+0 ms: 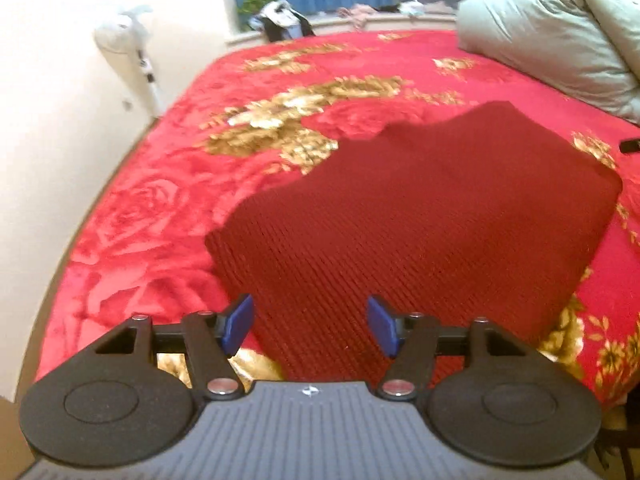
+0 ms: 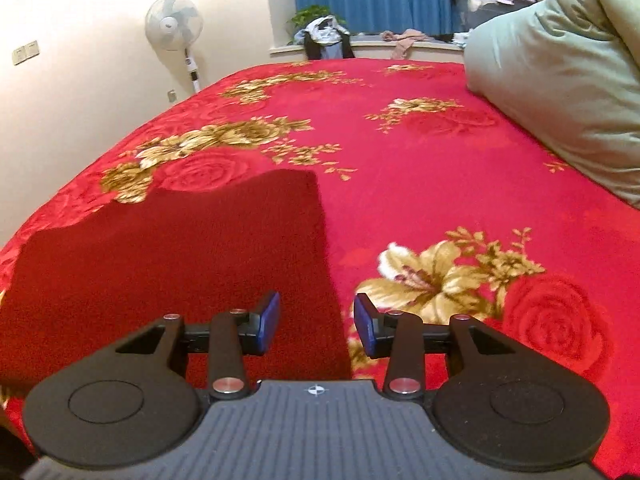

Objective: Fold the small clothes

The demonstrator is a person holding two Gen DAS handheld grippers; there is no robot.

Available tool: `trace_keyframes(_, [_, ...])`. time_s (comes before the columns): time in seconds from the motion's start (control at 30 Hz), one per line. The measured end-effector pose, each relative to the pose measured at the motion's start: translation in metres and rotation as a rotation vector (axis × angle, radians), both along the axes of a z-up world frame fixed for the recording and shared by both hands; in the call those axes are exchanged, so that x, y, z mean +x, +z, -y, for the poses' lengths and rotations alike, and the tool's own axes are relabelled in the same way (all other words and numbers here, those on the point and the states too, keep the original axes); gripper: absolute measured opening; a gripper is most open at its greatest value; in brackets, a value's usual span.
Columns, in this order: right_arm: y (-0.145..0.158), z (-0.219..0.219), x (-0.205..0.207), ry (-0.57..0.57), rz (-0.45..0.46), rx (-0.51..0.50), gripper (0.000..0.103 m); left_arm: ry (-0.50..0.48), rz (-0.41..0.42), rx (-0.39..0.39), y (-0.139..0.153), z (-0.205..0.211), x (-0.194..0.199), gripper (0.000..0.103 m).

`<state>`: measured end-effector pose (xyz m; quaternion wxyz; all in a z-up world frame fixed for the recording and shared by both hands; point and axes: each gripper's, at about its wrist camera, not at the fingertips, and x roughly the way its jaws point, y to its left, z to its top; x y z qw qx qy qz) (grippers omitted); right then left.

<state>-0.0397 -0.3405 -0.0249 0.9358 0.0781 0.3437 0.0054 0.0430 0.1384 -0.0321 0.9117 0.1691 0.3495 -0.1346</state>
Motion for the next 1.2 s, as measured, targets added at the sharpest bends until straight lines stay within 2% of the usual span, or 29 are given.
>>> trace_keyframes(0.13, [0.006, -0.006, -0.005, 0.023, 0.018, 0.002, 0.043, 0.041, 0.055, -0.034, 0.015, 0.020, -0.024, 0.068])
trace_keyframes(0.2, [0.007, -0.007, -0.004, 0.024, 0.020, 0.010, 0.043, 0.121, 0.065, -0.040, 0.017, 0.033, -0.034, 0.056])
trace_keyframes(0.27, [0.008, -0.005, -0.002, 0.024, 0.014, 0.029, 0.043, 0.196, 0.050, -0.068, 0.014, 0.045, -0.044, 0.025])
trace_keyframes(0.3, [0.008, -0.005, -0.001, 0.021, 0.014, 0.039, 0.043, 0.226, 0.038, -0.099, 0.011, 0.050, -0.046, 0.020])
trace_keyframes(0.33, [0.009, -0.004, -0.001, 0.019, 0.015, 0.052, 0.043, 0.259, 0.032, -0.143, 0.008, 0.054, -0.053, 0.018])
trace_keyframes(0.47, [0.009, -0.005, 0.003, 0.025, 0.018, 0.068, 0.043, 0.369, 0.005, -0.279, -0.010, 0.064, -0.080, 0.018])
trace_keyframes(0.53, [0.009, -0.006, 0.005, 0.024, 0.013, 0.055, 0.043, 0.424, -0.042, -0.359, -0.021, 0.061, -0.087, 0.022])
trace_keyframes(0.6, [0.008, -0.008, 0.008, 0.034, 0.012, 0.047, 0.043, 0.460, -0.096, -0.444, -0.031, 0.056, -0.090, 0.036])
trace_keyframes(0.63, [0.009, -0.009, 0.010, 0.041, 0.016, 0.044, 0.043, 0.483, -0.124, -0.476, -0.036, 0.052, -0.091, 0.048])
trace_keyframes(0.67, [0.010, -0.011, 0.011, 0.047, 0.021, 0.040, 0.043, 0.506, -0.146, -0.495, -0.040, 0.050, -0.091, 0.051])
trace_keyframes(0.8, [0.013, -0.015, 0.015, 0.057, 0.035, 0.032, 0.043, 0.598, -0.216, -0.555, -0.058, 0.038, -0.089, 0.056])
trace_keyframes(0.9, [0.013, -0.017, 0.017, 0.059, 0.031, 0.027, 0.043, 0.664, -0.221, -0.667, -0.063, 0.020, -0.083, 0.060])
trace_keyframes(0.97, [0.011, -0.017, 0.019, 0.058, 0.025, 0.025, 0.043, 0.713, -0.241, -0.759, -0.067, 0.009, -0.079, 0.069])
trace_keyframes(1.03, [0.010, -0.018, 0.019, 0.057, 0.021, 0.022, 0.043, 0.764, -0.271, -0.818, -0.073, 0.001, -0.072, 0.077])
trace_keyframes(1.2, [0.008, -0.018, 0.020, 0.048, 0.012, 0.017, 0.043, 0.891, -0.261, -0.912, -0.078, -0.012, -0.061, 0.078])
